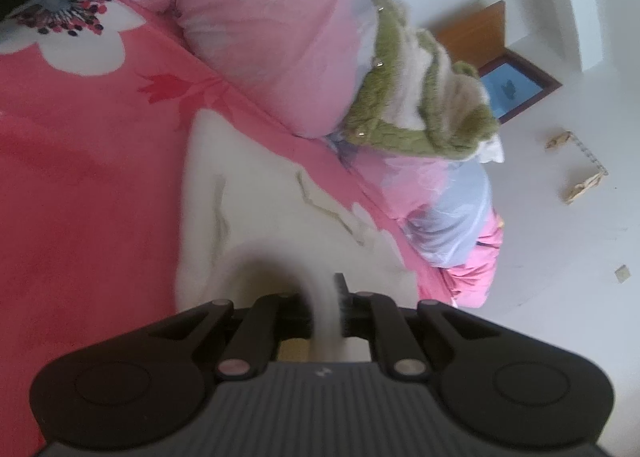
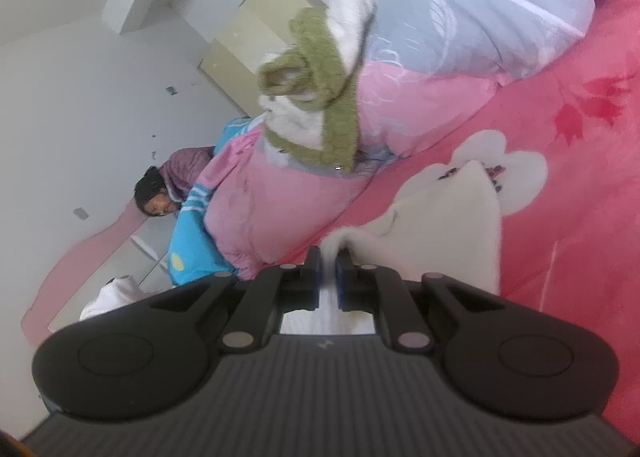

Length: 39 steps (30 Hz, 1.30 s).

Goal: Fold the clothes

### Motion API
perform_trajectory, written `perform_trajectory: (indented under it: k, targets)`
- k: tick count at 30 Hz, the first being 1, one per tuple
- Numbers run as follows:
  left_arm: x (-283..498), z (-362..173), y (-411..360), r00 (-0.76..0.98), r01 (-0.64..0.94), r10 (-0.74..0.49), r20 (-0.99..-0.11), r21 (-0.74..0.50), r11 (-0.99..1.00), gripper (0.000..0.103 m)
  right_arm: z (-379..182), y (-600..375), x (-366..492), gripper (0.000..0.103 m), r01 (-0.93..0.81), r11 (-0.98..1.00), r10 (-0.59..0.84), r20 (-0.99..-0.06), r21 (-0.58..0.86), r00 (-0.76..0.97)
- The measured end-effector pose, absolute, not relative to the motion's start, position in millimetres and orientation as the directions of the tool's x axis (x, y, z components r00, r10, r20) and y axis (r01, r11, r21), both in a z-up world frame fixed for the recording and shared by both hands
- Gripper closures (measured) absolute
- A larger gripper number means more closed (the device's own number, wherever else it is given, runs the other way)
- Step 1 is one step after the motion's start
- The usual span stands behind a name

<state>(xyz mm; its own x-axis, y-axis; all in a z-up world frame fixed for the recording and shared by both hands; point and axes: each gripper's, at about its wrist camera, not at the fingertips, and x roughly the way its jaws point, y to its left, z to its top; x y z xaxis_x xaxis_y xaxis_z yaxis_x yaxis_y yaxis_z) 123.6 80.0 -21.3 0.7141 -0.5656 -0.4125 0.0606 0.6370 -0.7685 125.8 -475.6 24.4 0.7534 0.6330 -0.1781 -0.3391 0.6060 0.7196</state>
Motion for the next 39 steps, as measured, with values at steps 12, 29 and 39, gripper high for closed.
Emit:
perform_trajectory:
  k: [12, 29, 39]
  targets:
    - [172, -41, 79, 0.684, 0.045, -0.593, -0.424, -0.787, 0.615, 0.091, -31, -486, 170, 0.097, -0.247, 0.565, 0.611, -0.198, 0.787, 0.766]
    - [140, -53, 128, 0.773, -0.087, -0.561, -0.295, -0.926, 0.366, 0.037, -73, -515, 173, 0.065, -0.127, 0.317, 0.587, -0.090, 0.940, 0.804]
    - [69, -31, 129, 0.805, -0.069, -0.503, -0.315, -0.891, 0.449, 0.031, -75, -541, 135, 0.048, -0.126, 0.161, 0.476, 0.035, 0.979, 0.879]
